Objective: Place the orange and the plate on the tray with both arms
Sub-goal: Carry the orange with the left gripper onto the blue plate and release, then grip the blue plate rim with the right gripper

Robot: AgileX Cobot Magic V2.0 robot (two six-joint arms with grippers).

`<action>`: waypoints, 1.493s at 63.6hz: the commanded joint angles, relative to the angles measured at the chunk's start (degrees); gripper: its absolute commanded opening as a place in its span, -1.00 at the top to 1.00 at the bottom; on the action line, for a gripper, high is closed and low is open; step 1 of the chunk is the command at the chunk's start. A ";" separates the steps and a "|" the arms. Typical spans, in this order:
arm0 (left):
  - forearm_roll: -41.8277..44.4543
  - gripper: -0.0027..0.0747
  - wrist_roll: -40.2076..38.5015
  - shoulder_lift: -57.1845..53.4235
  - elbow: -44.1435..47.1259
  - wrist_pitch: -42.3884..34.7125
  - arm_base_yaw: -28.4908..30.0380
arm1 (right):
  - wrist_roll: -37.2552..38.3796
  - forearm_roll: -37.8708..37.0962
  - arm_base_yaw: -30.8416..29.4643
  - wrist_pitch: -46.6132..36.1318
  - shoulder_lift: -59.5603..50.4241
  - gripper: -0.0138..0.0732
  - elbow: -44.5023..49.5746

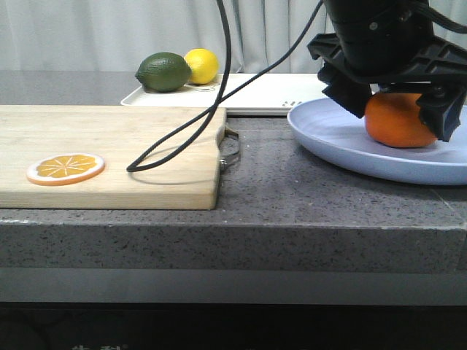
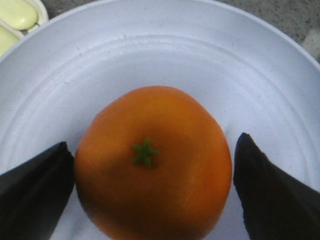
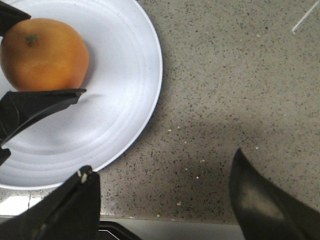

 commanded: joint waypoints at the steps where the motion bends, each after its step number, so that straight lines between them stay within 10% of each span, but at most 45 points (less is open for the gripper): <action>1: -0.64 -0.71 -3.29 -5.70 -2.27 -2.43 -0.46 | -0.41 -0.25 -0.43 -2.88 -0.44 -0.58 -2.04; 23: -0.05 -0.71 -3.29 -19.86 4.74 0.35 1.91 | -0.62 -0.30 -0.43 -2.74 -1.28 -0.58 -1.99; 42: 0.38 -0.70 -3.99 -43.39 35.03 -9.26 8.84 | -0.62 2.56 -4.39 -1.99 -1.29 -0.58 -0.75; 67: 2.54 -0.70 -4.11 -72.06 60.51 -10.71 20.67 | -13.44 28.74 -16.24 -6.27 4.62 -0.58 5.31; 95: 2.54 -0.70 -4.11 -80.93 64.41 -10.50 22.83 | -16.86 44.14 -17.45 -8.47 18.77 -0.27 5.38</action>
